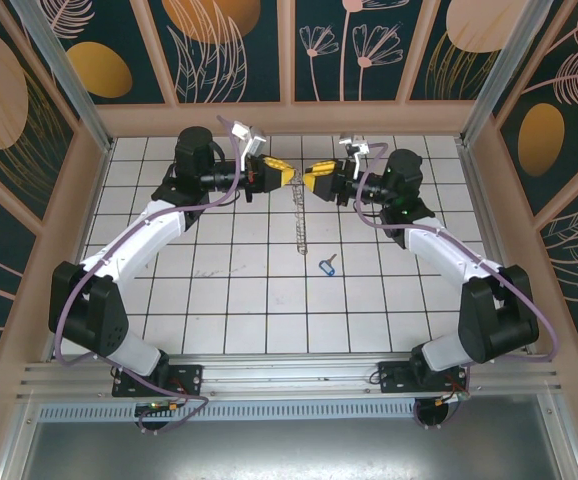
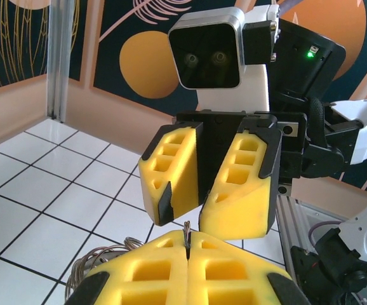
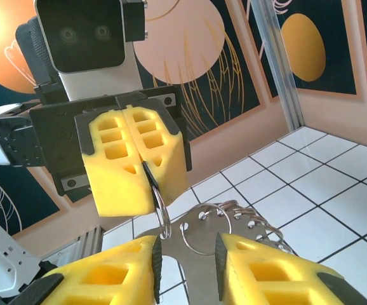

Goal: Put the keys on the keyring

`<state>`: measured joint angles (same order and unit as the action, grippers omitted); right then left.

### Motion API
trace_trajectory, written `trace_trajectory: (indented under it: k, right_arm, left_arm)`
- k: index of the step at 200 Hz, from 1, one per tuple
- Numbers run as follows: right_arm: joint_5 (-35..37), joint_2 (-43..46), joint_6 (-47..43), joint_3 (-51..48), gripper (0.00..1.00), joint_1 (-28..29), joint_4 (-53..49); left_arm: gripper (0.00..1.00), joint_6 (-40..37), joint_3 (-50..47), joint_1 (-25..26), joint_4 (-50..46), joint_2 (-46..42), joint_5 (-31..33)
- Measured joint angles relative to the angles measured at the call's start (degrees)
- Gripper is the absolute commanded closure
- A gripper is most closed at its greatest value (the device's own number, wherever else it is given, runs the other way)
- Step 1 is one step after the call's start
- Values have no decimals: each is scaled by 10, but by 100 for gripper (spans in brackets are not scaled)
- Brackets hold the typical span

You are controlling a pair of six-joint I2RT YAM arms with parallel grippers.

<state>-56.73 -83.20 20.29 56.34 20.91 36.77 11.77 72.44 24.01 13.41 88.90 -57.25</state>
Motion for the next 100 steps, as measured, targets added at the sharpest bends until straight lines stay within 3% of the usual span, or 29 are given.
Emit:
trace_trajectory:
  k: [100]
  right_arm:
    - [-9,-11,28,3,73,12,52]
  left_arm:
    - [100,0,0,0,0,2,-11]
